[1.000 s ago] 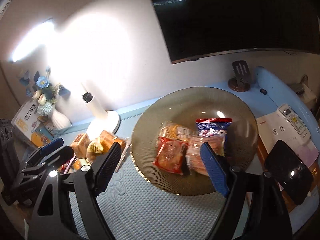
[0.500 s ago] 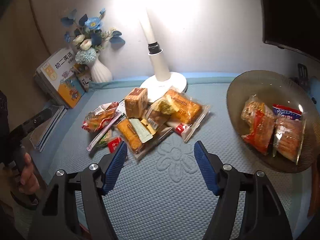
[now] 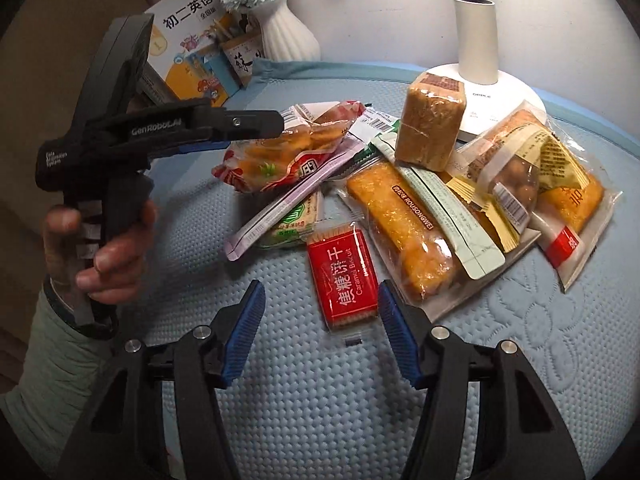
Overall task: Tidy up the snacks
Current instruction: 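Grasp the red caramel biscuit pack with the right tool while the left grasps the red-striped bread bag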
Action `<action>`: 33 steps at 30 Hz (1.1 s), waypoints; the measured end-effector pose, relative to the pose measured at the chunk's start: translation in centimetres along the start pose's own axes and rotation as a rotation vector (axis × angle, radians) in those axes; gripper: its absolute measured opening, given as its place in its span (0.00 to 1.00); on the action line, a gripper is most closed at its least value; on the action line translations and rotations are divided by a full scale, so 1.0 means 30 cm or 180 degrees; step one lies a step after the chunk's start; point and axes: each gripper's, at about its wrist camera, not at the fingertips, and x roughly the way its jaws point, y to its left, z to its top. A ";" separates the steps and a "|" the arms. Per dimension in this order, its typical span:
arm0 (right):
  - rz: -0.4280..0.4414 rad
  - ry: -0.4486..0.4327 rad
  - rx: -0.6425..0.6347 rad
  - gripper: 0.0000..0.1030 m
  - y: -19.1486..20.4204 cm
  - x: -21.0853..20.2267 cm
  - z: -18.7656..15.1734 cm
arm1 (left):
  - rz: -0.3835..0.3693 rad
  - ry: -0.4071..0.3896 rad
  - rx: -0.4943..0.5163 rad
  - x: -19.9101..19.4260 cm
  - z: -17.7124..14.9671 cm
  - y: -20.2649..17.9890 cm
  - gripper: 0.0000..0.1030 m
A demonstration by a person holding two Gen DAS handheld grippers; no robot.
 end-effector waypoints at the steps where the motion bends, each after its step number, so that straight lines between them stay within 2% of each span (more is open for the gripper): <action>1: -0.0039 0.0020 -0.0027 0.56 0.004 0.019 0.003 | 0.0014 0.0040 0.0016 0.029 0.009 0.007 0.97; 7: -0.0157 0.0105 -0.0099 0.54 0.016 0.102 0.018 | -0.0294 0.0185 -0.0063 0.114 0.013 0.048 0.97; 11: -0.0280 0.0071 -0.0179 0.53 0.043 0.115 0.021 | -0.0376 0.0225 -0.0087 0.137 0.001 0.048 0.96; 13: -0.0342 0.0065 -0.0212 0.46 0.052 0.116 0.015 | -0.0391 0.0234 -0.0068 0.143 0.000 0.034 0.95; 14: -0.0370 0.0065 -0.0226 0.44 0.055 0.115 0.013 | -0.0386 0.0218 -0.0061 0.144 0.002 0.029 0.92; 16: -0.0376 0.0067 -0.0216 0.41 0.065 0.114 0.006 | -0.0408 0.0195 -0.0056 0.137 0.000 0.018 0.73; 23: -0.0404 0.0066 -0.0264 0.33 0.061 0.071 -0.031 | -0.0164 0.0039 0.0037 0.097 -0.022 -0.018 0.66; 33: -0.0343 -0.0003 -0.0174 0.33 0.068 -0.045 -0.149 | -0.0096 -0.0191 0.0145 -0.075 -0.121 -0.079 0.64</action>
